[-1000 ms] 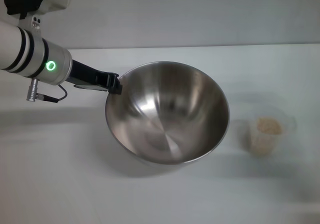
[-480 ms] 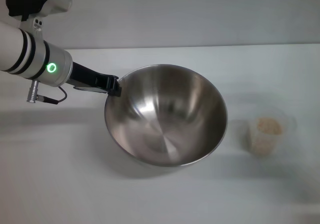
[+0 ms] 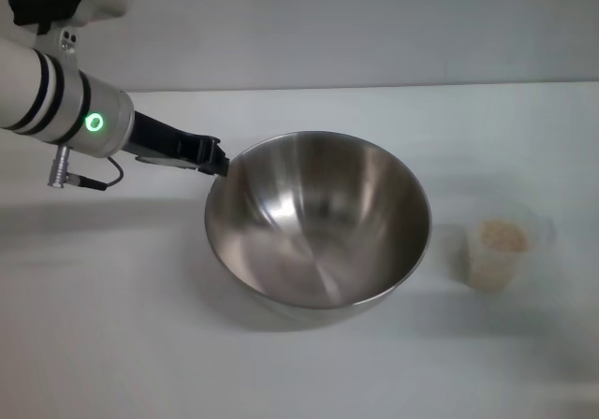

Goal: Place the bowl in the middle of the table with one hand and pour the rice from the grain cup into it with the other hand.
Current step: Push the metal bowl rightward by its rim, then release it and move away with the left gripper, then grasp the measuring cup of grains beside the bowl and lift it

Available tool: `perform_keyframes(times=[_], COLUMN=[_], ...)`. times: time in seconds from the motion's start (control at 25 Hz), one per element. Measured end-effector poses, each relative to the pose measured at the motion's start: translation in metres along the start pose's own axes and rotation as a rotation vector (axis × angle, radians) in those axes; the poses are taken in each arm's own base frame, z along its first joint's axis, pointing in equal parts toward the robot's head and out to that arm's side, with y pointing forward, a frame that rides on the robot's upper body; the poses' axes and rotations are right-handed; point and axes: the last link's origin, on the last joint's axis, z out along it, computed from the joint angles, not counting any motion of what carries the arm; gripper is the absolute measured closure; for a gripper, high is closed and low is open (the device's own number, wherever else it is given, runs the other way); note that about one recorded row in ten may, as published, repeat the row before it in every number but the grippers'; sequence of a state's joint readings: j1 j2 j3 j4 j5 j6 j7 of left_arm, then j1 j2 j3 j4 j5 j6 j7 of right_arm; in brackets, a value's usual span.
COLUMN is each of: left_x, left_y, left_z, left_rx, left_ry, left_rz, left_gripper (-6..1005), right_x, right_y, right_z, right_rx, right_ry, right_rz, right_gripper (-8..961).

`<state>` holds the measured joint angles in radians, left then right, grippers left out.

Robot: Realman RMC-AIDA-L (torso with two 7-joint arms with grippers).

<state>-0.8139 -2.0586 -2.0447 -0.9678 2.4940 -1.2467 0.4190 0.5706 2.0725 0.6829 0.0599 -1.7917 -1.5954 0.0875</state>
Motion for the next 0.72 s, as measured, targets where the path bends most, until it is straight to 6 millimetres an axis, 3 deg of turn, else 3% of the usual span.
perform_keyframes(times=[0.32,0.44,0.72], left_x=[0.009,0.014,0.018], left_y=[-0.015,-0.026,-0.041], left_z=[-0.03,-0.048,-0.068], left_rx=[0.073,0.144,0.286], left_ry=[0.143,0.323,0.601], left_rz=[0.035,0.058,0.123], left_gripper=[865,865,864], right_x=[0.0,-0.001,0.0], right_y=[0.0,0.002,0.002], right_z=[0.001,0.004,0.007], right_rx=[0.0,-0.005,-0.007], right_ry=[-0.002,-0.009,-0.002], right_rz=[0.001,0.003,0.002], right_gripper=[317,318,319])
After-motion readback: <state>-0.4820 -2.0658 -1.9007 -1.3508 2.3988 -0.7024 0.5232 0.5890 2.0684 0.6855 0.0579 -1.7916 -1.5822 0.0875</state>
